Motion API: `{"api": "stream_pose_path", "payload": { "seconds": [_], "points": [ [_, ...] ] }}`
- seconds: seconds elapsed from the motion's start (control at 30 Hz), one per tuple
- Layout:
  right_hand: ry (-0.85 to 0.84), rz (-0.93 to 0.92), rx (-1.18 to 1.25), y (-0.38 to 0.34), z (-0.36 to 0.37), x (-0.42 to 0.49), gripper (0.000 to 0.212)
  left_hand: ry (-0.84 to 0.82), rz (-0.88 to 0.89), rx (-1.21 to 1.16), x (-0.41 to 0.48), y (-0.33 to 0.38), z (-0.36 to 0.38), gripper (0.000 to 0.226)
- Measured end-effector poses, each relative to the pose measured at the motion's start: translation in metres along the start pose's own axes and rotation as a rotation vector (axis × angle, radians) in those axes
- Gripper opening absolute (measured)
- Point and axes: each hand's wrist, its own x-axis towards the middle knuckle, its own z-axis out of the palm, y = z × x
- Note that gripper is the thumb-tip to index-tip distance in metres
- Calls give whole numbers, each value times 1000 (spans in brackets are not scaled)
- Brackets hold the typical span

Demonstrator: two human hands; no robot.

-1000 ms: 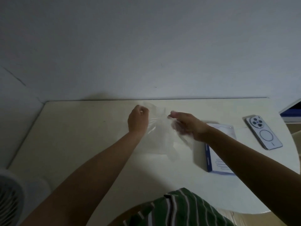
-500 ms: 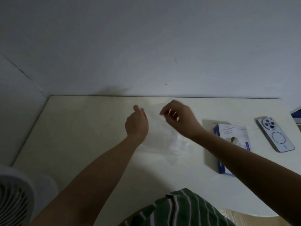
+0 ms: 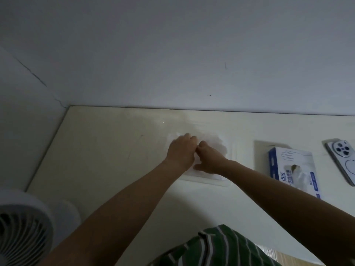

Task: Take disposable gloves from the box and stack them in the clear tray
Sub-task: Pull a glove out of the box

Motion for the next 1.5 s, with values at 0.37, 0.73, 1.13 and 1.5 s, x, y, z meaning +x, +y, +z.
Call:
{"api": "stream_pose_path", "payload": {
  "seconds": [0.37,0.73,1.13,1.5],
  "points": [
    [-134,101,-368,14,10,5,109,-543,-202,65,12,-29,37,120],
    [-118,84,-296,11,19,16,92,-538,-208,162,16,-26,41,119],
    [107,-69,15,12,-53,-29,37,-163,-225,104,10,-5,3,29],
    [405,344,237,159,-76,-132,13,112,109,-442,44,149,-18,10]
  ]
}}
